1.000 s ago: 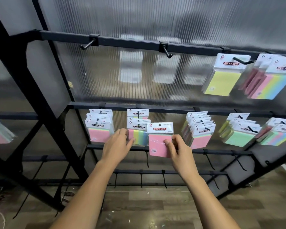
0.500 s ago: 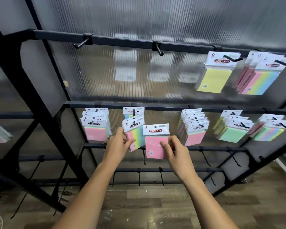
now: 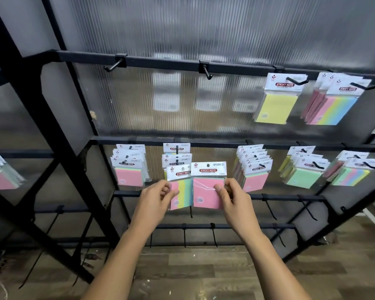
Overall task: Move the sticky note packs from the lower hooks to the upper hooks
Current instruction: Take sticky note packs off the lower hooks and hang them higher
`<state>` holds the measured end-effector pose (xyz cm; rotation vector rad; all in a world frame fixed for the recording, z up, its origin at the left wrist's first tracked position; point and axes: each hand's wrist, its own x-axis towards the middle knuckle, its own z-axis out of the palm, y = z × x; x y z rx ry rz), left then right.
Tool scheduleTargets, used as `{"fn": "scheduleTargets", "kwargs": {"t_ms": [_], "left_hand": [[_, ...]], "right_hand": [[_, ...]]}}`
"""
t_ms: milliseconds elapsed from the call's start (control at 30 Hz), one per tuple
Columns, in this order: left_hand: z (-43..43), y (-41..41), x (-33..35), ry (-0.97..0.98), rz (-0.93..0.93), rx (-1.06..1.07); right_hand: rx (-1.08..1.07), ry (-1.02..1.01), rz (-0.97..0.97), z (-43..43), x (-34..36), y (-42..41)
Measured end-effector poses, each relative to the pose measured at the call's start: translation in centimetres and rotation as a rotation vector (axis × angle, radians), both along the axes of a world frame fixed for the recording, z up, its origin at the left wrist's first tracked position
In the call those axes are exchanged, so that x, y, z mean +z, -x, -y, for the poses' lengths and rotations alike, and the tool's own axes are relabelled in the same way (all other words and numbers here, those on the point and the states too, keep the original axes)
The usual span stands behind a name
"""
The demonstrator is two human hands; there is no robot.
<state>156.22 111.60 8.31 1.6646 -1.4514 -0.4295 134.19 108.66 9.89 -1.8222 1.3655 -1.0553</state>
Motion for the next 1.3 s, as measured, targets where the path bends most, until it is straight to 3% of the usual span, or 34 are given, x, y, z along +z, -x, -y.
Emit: {"fn": "scheduleTargets", "kwargs": {"t_ms": [200,633,1300], "left_hand": [[0.4,0.1,2.9,0.067,-0.115,-0.007],[4.2,2.0,8.0,0.140,-0.075,-0.043],[5.5,2.4,8.7,0.161,-0.047,-0.026]], "right_hand": [[-0.009,0.085,0.049,0.4,3.5,-0.3],[0.102,0.337,0.242,3.3,15.2,-2.4],[0.077,0.305,0.213,7.5,14.7,-3.2]]}}
